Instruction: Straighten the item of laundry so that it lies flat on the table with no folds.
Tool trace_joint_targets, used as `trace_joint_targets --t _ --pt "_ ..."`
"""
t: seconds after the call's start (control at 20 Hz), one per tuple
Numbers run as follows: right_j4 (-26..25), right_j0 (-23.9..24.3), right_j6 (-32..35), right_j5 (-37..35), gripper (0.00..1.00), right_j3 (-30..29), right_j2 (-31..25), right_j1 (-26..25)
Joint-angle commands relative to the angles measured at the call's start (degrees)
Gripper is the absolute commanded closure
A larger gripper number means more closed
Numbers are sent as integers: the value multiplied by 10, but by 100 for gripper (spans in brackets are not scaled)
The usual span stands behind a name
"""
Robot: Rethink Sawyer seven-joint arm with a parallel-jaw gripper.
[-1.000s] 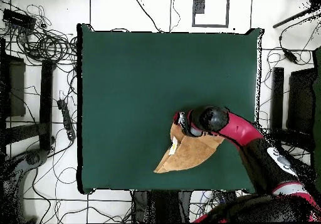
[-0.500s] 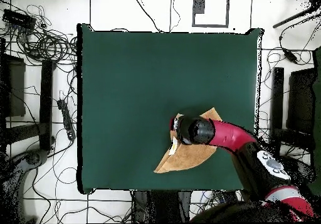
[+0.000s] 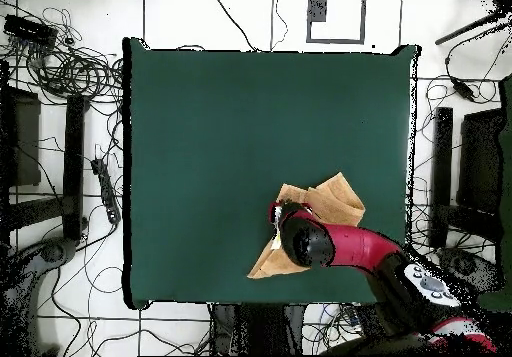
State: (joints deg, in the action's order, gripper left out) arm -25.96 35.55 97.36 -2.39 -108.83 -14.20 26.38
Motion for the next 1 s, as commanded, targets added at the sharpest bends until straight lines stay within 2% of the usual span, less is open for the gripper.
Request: trace_joint_targets --t 0.05,0.2,0.4,0.55,0.75,1.0 --pt "-43 3 45 -63 0 -149 42 -8" --pt "-55 -3 40 -49 0 -156 47 -5" --pt "-93 10 60 59 0 -137 56 -90" --pt "-96 -13 87 118 0 -143 79 -99" --pt "-72 -21 83 84 0 -148 76 -71" --pt "-65 -38 52 68 0 -86 79 -95"
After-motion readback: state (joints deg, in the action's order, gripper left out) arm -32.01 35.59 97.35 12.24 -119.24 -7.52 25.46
